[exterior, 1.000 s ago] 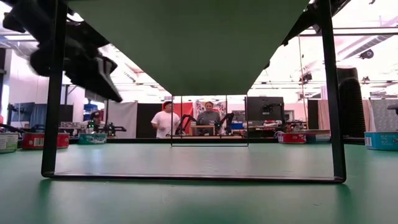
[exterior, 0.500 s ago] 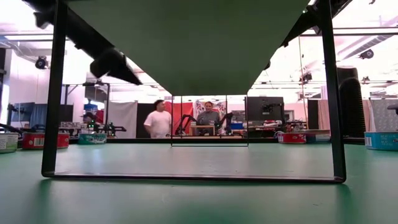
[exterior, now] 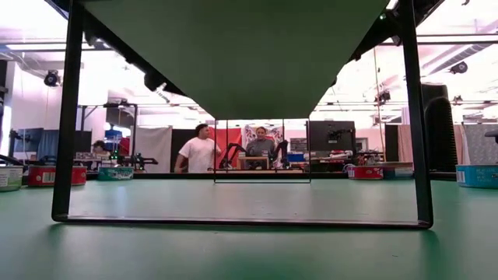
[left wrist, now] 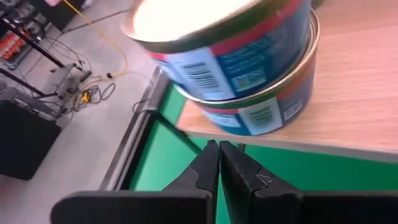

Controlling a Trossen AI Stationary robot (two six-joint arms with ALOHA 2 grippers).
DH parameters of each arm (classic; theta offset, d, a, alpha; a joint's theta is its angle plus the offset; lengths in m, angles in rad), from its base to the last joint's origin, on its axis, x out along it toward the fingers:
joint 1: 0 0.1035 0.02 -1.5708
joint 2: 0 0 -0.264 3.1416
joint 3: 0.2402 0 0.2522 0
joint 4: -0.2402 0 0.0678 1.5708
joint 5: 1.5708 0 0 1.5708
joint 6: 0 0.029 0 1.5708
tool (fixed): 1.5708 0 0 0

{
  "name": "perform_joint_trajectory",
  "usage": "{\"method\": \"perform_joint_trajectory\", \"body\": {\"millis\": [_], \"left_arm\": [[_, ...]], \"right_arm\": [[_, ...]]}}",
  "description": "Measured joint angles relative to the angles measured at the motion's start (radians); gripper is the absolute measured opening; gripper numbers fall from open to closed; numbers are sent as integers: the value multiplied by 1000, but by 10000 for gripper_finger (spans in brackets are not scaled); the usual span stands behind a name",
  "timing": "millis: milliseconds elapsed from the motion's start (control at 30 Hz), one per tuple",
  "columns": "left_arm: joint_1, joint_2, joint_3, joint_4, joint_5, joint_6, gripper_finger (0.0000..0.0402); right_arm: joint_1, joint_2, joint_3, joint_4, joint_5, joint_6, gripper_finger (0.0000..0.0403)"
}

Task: Stack canned seafood by type on shelf
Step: Stack the green tuna can on top of the other green tuna can on the shelf

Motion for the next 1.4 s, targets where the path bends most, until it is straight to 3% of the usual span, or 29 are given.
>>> {"method": "perform_joint_trajectory", "body": {"millis": [267,633,700,833,933,1033,1133,1267,1400], "left_arm": [[-38,90,44,12,34,-14,0],[-56,-12,130,-189,33,0,0],[-60,-33,153,-182,83,3,0],[-61,-37,175,-7,307,-29,0],[-63,-8,199,105,344,-49,0],[-53,56,305,36,254,-56,0],[-21,160,501,-173,178,-57,0],[25,314,751,-425,241,-30,0],[57,455,923,-538,298,-2,0]], "right_arm": [[-32,1,-8,22,-53,-32,400],[-71,1,-16,26,-106,-60,400],[-72,1,-17,28,-119,-67,400],[-73,1,-18,30,-115,-60,400],[-73,1,-18,34,-115,-67,400],[-73,1,-18,37,-117,-72,400],[-73,1,-18,37,-117,-70,400],[-73,1,-18,31,-116,-61,400],[-73,1,-20,28,-113,-49,400]]}}
